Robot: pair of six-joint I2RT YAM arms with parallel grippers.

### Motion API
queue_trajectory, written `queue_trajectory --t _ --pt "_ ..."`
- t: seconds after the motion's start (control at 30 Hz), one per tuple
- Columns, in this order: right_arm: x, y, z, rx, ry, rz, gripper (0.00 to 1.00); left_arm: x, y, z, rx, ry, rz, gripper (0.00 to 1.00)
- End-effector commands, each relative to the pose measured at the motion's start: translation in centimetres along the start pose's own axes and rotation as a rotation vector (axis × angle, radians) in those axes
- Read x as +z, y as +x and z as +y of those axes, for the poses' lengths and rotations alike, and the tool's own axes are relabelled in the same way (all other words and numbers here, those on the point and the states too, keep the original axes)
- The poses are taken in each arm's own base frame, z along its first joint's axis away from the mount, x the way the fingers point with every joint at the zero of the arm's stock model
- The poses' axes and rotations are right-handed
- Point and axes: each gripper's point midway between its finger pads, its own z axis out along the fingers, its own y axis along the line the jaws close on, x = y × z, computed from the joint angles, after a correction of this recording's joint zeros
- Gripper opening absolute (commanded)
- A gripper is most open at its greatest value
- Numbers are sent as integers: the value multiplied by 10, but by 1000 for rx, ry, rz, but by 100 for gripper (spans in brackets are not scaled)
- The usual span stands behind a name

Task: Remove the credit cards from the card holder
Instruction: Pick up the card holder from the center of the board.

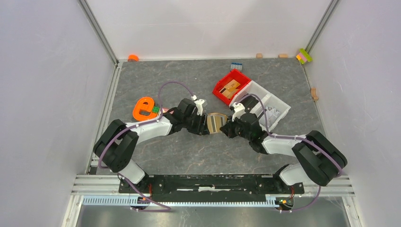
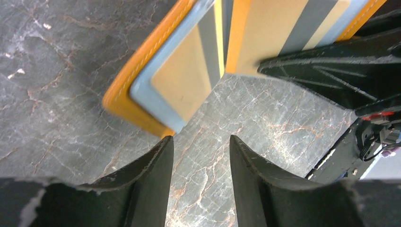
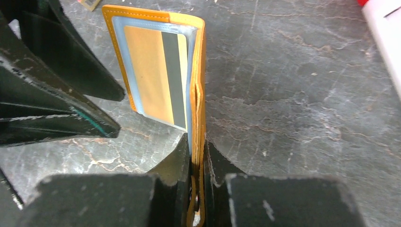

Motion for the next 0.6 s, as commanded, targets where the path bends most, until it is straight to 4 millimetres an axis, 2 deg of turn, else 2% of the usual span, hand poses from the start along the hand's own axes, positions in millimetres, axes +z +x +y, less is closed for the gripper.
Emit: queue_trajectory --t 0.0,0.1,0.2,0.33,0.43,0.5,0.57 --pt "2 -4 18 55 -110 -13 0 8 -6 -4 1 48 -31 51" --pt "2 -4 19 60 -122 -11 0 14 -13 0 2 32 -53 50" --pt "1 -5 16 63 -112 -13 0 10 -17 15 -26 -49 -85 52" --pt "1 -4 11 59 -91 -7 0 -15 -30 18 -34 -64 -210 59" --pt "1 -3 11 55 -90 -4 0 -35 -39 19 -16 -82 -307 72" --pt "1 -3 10 53 -87 -3 0 -37 -38 23 -3 -80 -336 79" --pt "2 -2 10 53 -85 -1 0 -30 -35 27 -18 -59 -312 79"
